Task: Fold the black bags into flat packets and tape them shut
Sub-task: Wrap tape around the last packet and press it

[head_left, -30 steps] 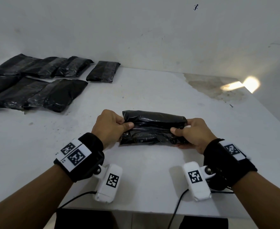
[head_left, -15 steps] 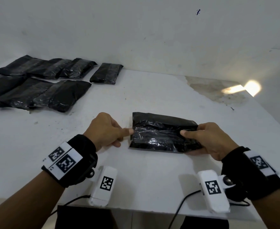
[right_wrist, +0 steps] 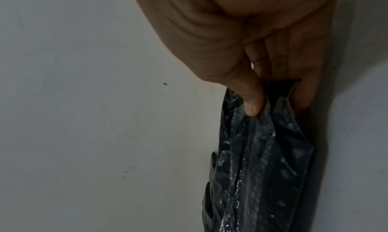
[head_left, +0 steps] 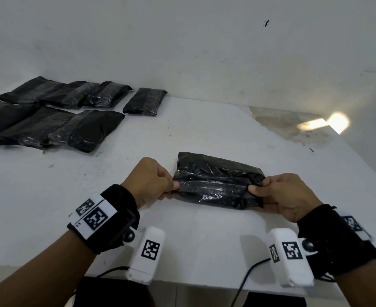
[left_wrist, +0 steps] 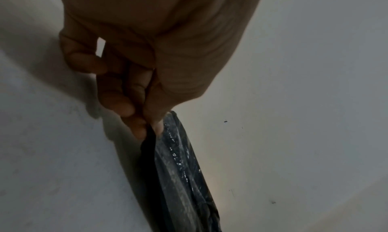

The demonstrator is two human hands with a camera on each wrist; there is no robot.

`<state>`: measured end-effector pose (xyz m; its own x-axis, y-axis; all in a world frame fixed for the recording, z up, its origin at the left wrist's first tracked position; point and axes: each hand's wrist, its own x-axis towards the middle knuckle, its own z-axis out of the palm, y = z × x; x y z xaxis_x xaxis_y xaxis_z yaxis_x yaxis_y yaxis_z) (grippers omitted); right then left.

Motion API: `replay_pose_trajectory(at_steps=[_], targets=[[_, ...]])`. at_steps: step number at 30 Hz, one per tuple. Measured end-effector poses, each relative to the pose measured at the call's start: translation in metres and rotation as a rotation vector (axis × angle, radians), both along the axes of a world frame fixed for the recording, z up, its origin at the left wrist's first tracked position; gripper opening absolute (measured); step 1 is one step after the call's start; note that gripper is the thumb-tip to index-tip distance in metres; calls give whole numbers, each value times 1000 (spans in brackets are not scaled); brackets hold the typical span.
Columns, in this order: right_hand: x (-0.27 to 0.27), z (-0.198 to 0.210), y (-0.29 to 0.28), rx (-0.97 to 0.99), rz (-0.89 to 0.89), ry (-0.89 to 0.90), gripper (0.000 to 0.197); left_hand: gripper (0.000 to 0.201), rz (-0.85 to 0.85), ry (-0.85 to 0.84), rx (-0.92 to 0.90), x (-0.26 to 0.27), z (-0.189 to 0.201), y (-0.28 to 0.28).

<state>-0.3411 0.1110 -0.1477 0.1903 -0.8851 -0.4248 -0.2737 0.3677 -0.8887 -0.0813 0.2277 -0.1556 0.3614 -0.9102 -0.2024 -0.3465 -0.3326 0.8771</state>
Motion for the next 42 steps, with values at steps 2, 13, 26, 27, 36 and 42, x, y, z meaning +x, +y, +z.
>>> replay_pose_trajectory(at_steps=[2,13,26,27,36,42], targets=[[1,0,0,4,-2,-26,33,22,13,-6,15,1,1,-1],[-5,-2,3,97,180,-57,10,13,-37,86,125,13,8,4],[-4,-1,0,40,64,-21,20,25,168,183,-19,-3,7,-18],[-4,-2,1,36,48,-21,27,26,172,178,-33,-5,6,-18],[5,10,5,-107,-63,-106,17,18,185,142,-145,-1,1,-16],[25,48,8,-128,-37,-233,9,87,131,-252,-202,-13,31,-10]])
